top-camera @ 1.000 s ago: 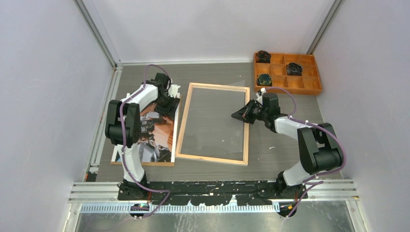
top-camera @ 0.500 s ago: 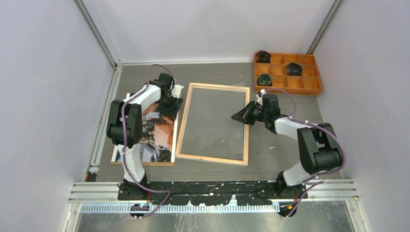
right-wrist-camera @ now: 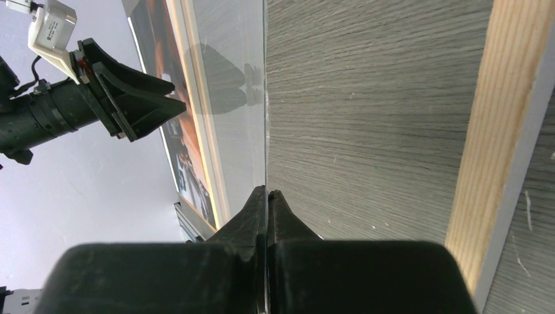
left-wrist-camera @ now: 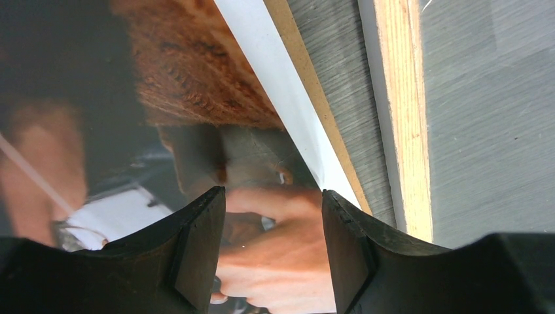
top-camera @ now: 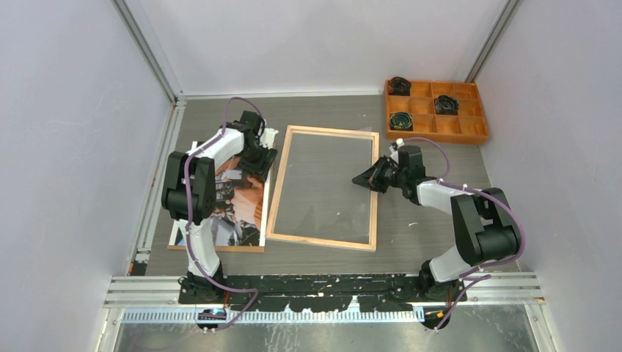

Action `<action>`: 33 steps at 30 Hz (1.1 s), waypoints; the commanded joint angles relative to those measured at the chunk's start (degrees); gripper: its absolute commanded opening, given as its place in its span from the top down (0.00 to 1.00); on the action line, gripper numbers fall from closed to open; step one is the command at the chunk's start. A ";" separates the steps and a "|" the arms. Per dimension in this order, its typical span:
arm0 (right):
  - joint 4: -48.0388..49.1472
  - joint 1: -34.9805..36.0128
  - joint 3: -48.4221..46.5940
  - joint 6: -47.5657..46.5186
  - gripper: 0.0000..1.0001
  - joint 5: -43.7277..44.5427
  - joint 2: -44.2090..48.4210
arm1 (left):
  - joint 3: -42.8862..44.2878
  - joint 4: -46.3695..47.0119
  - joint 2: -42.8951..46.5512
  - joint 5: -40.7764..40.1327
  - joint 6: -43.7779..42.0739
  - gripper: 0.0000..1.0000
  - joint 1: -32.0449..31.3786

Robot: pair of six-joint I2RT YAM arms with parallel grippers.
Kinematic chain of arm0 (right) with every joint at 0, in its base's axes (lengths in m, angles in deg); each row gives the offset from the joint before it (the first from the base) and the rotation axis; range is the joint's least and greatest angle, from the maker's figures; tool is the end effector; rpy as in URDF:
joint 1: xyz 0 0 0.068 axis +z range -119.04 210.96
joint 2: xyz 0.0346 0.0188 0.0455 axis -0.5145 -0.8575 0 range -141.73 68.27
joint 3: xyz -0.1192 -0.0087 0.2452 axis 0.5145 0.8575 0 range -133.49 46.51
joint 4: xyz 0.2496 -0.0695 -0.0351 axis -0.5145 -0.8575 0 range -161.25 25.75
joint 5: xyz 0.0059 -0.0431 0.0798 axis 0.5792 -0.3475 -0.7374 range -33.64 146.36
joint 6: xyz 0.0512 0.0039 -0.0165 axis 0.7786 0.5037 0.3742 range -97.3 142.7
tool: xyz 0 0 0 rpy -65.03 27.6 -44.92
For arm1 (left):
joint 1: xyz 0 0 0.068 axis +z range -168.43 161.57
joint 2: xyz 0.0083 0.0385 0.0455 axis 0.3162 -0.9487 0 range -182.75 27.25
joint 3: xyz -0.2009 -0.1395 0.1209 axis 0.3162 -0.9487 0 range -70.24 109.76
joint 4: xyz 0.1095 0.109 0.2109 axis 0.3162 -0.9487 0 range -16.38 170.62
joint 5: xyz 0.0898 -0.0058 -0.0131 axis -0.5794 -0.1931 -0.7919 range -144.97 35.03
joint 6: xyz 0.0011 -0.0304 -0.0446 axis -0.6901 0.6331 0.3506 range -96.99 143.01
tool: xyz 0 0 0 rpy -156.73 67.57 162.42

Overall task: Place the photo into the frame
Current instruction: Place the photo frame item in the photo frame.

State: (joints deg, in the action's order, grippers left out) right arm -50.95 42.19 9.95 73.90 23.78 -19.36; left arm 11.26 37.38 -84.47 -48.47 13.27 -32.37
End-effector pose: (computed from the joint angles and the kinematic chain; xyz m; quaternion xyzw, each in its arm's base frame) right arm 0.2826 0.0757 0.1606 0.1786 0.8521 0.4344 0.2308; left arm 0.3783 -0.0981 0.1823 0.2107 0.9653 -0.0613 0.1414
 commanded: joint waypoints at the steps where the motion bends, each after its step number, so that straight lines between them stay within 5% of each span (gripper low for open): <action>1: 3.09 -0.31 -0.14 0.36 0.99 1.17 2.41 | -0.14 1.21 1.07 -0.25 -1.07 0.43 -0.46; 18: 4.01 -0.40 0.54 0.66 0.99 2.95 2.95 | -0.66 1.75 0.70 -0.53 -1.29 0.43 -1.12; 33: 26.41 -0.37 2.87 13.63 0.99 -3.50 -2.51 | -1.42 2.74 -0.92 -1.59 -1.60 0.43 -3.81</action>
State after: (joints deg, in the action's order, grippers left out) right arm -37.84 42.08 12.71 81.68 22.86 -20.26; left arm 10.10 38.78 -85.04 -50.15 12.07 -35.71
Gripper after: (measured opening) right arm 0.023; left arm 0.573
